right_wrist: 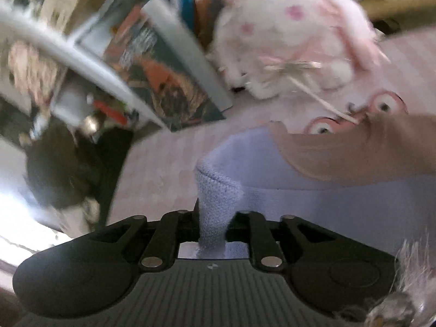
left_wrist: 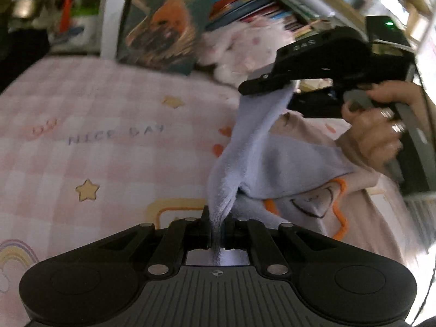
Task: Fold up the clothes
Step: 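Lay the sweater flat on the mat and open the right tool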
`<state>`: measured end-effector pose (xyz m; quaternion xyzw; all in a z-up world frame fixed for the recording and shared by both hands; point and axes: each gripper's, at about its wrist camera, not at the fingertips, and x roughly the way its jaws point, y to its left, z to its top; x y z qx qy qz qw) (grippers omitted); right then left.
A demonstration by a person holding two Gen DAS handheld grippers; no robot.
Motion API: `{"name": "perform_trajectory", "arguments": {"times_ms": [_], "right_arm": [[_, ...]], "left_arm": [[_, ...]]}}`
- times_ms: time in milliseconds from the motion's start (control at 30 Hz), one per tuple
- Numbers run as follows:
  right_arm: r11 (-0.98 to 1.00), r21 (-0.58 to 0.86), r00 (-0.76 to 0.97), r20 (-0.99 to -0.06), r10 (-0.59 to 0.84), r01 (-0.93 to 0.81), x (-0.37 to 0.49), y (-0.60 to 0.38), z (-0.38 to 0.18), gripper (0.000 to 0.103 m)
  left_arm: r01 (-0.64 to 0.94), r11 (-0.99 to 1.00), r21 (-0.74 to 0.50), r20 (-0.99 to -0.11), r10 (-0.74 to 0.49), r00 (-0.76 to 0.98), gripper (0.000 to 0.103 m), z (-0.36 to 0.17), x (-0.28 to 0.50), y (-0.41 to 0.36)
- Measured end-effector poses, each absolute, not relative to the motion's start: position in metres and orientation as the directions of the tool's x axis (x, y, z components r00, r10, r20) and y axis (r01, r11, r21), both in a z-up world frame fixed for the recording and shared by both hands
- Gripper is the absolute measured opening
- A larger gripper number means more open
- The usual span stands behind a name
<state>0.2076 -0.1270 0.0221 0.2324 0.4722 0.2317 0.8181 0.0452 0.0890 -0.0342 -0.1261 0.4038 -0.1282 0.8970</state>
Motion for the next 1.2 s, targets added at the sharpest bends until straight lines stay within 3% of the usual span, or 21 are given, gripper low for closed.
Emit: {"name": "perform_trajectory", "arguments": {"times_ms": [100,300,433,500,600,733,900,1067,1200], "right_arm": [[0.821,0.536,0.453,-0.693,0.56,-0.196,0.199,-0.121,0.025,0.039],[0.874,0.431,0.527,-0.7,0.482,-0.226,0.148,-0.173,0.028,0.041],[0.924,0.323,0.571,-0.727,0.381,-0.205,0.107,-0.223,0.022,0.044],[0.947,0.266,0.583,-0.746,0.322,-0.182,0.089,-0.247,0.017,0.046],[0.967,0.196,0.589,-0.767,0.254,-0.162,0.066,-0.274,0.007,0.046],[0.975,0.146,0.59,-0.778,0.216,-0.165,0.046,-0.289,-0.005,0.046],[0.974,0.15,0.556,-0.802,0.219,-0.167,0.028,-0.296,-0.02,0.045],[0.963,0.039,0.546,-0.817,0.185,-0.267,0.011,-0.295,-0.025,0.039],[0.957,0.025,0.536,-0.824,0.183,-0.288,0.002,-0.305,-0.025,0.036]], "left_arm": [[0.083,0.936,-0.341,-0.688,-0.309,0.656,0.013,-0.032,0.043,0.1],[0.023,0.95,-0.312,-0.701,-0.247,0.669,0.021,-0.017,0.035,0.114],[0.05,0.975,-0.215,-0.67,-0.185,0.719,0.025,0.005,0.024,0.1],[0.071,0.971,-0.227,-0.649,-0.205,0.733,0.029,0.014,0.022,0.089],[0.111,0.957,-0.267,-0.632,-0.261,0.73,0.038,0.02,0.024,0.066],[0.174,0.94,-0.294,-0.646,-0.33,0.689,0.039,0.015,0.03,0.024],[0.283,0.942,-0.181,-0.676,-0.328,0.66,0.039,0.007,0.036,-0.041],[0.425,0.905,0.007,-0.667,-0.312,0.677,0.04,0.008,0.049,-0.112],[0.475,0.878,0.058,-0.673,-0.317,0.668,0.041,0.007,0.074,-0.159]]}}
